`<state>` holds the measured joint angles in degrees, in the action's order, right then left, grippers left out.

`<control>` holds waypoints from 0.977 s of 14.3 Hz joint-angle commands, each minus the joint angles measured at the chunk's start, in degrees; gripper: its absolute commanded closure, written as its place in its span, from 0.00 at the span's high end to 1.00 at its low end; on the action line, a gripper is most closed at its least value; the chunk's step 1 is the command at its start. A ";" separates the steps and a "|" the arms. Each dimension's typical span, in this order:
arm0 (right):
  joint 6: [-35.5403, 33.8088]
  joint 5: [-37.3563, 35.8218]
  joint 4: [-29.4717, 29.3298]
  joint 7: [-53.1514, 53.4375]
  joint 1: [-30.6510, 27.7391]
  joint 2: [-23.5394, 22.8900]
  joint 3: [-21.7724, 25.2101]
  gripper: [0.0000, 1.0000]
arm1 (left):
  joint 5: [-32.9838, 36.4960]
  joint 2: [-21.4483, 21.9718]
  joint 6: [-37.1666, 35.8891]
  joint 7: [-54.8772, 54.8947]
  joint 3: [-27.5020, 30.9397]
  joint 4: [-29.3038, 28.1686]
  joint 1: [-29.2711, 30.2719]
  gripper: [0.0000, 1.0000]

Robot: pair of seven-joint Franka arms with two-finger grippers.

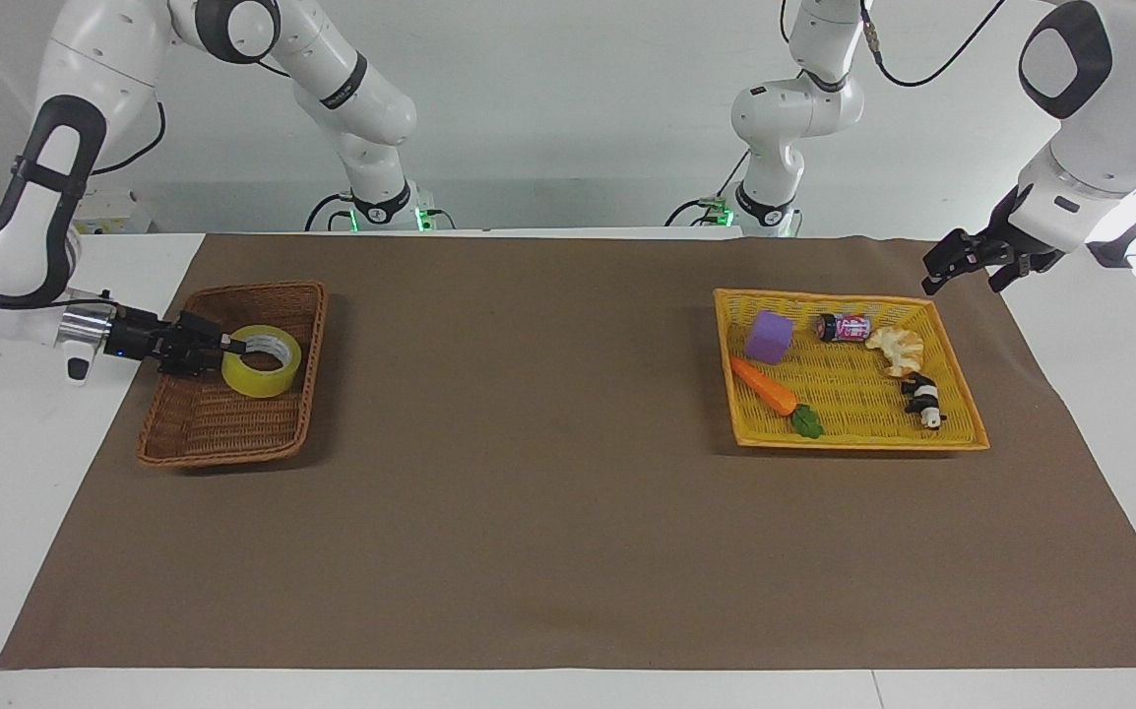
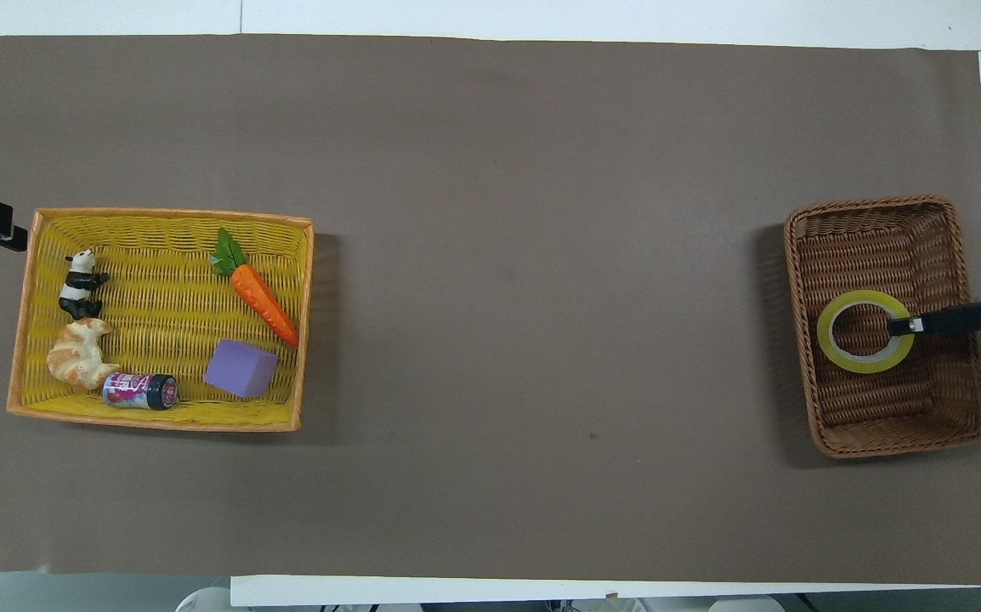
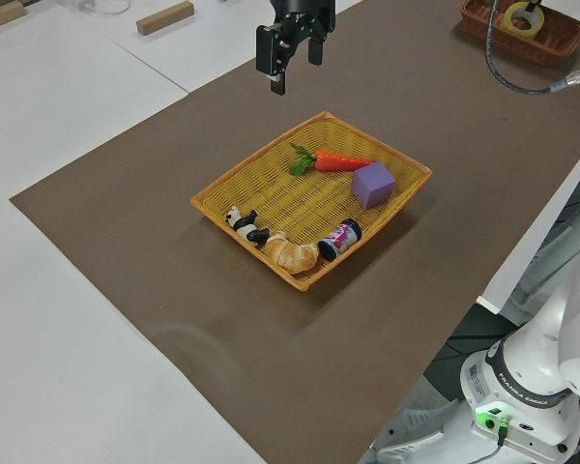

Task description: Move tape to another basket

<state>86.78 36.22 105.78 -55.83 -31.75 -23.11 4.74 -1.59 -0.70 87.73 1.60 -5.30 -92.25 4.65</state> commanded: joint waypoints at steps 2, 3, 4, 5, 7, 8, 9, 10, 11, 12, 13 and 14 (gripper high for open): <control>1.81 -3.69 0.57 -4.10 1.51 1.05 -0.44 1.00 | 1.06 1.49 -0.10 0.33 0.29 -1.62 0.36 1.00; 2.08 -3.96 0.31 -5.15 1.61 1.05 -0.44 1.00 | 1.06 1.49 -0.10 0.33 0.29 -1.62 0.36 1.00; 2.08 -4.05 -0.30 -5.34 1.61 0.97 -0.44 1.00 | 1.06 1.58 -0.10 0.33 0.29 -1.62 0.36 1.00; 1.99 -4.05 -0.92 -5.34 1.61 0.97 -0.44 1.00 | 1.06 1.49 -0.10 0.33 0.29 -1.62 0.36 1.00; 1.99 -4.40 -2.33 -5.17 1.87 1.14 -0.52 1.00 | 1.06 1.58 -0.10 0.33 0.29 -1.62 0.36 1.00; 2.08 -5.27 -2.59 -4.90 1.96 1.84 -0.52 1.00 | 1.06 1.49 -0.10 0.33 0.29 -1.62 0.36 1.00; 2.17 -6.33 -3.29 -4.81 3.26 2.80 -0.52 1.00 | 1.06 1.58 -0.10 0.33 0.29 -1.62 0.36 1.00; 2.17 -7.82 -4.26 -4.55 5.19 3.77 -0.44 1.00 | 1.06 1.58 -0.10 0.33 0.29 -1.53 0.36 1.00; 2.95 -9.92 -4.96 -3.68 6.17 5.43 -0.44 1.00 | 1.06 1.58 -0.10 0.33 0.29 -1.62 0.36 1.00; 4.09 -11.94 -4.97 -1.06 7.74 7.45 -0.52 1.00 | 1.06 1.49 -0.10 0.33 0.29 -1.62 0.36 1.00; 4.62 -14.14 -5.06 2.97 9.85 9.38 -0.52 1.00 | 1.06 1.58 -0.10 0.33 0.29 -1.62 0.36 1.00; 4.72 -16.59 -5.14 7.01 11.78 11.14 -0.52 1.00 | 1.06 1.49 -0.10 0.33 0.29 -1.62 0.36 1.00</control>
<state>90.30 24.05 99.74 -54.77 -23.13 -16.44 4.41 -1.47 -0.65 87.73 1.60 -4.97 -92.32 4.79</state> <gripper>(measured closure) 0.000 0.000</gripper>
